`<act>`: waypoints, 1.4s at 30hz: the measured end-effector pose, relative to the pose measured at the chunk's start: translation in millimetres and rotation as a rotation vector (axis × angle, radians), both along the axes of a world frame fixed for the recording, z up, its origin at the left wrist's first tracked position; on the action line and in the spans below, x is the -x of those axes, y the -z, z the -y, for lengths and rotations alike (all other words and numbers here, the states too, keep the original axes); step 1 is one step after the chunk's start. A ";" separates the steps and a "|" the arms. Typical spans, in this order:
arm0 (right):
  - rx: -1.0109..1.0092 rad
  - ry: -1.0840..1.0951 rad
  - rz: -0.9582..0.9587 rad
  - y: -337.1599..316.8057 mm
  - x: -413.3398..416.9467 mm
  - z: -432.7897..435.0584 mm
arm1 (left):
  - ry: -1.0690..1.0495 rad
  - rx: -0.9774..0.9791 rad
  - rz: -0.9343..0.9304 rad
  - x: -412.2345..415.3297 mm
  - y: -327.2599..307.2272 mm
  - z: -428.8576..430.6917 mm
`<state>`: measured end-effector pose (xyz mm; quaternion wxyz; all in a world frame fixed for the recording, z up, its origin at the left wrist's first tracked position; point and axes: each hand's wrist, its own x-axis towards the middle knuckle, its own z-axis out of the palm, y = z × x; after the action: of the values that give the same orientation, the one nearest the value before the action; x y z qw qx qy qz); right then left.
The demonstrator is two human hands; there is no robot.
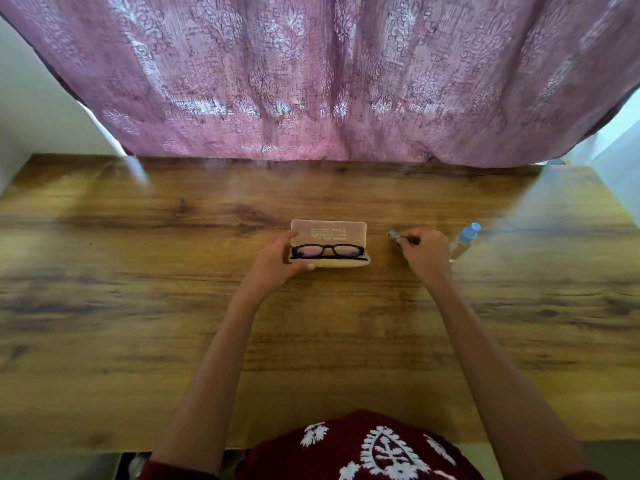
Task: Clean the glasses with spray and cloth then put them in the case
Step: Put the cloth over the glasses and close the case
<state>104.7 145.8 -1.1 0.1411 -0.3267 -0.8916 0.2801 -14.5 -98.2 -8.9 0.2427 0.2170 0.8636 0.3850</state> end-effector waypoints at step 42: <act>1.535 -0.098 -0.275 -49.3 -12.9 54.9 | 0.052 -0.862 0.727 -21.4 -67.5 -47.6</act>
<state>117.7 90.9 48.2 -0.0275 -0.2554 -0.4362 0.8624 6.9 -50.6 58.6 0.4235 0.1708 0.4836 0.7467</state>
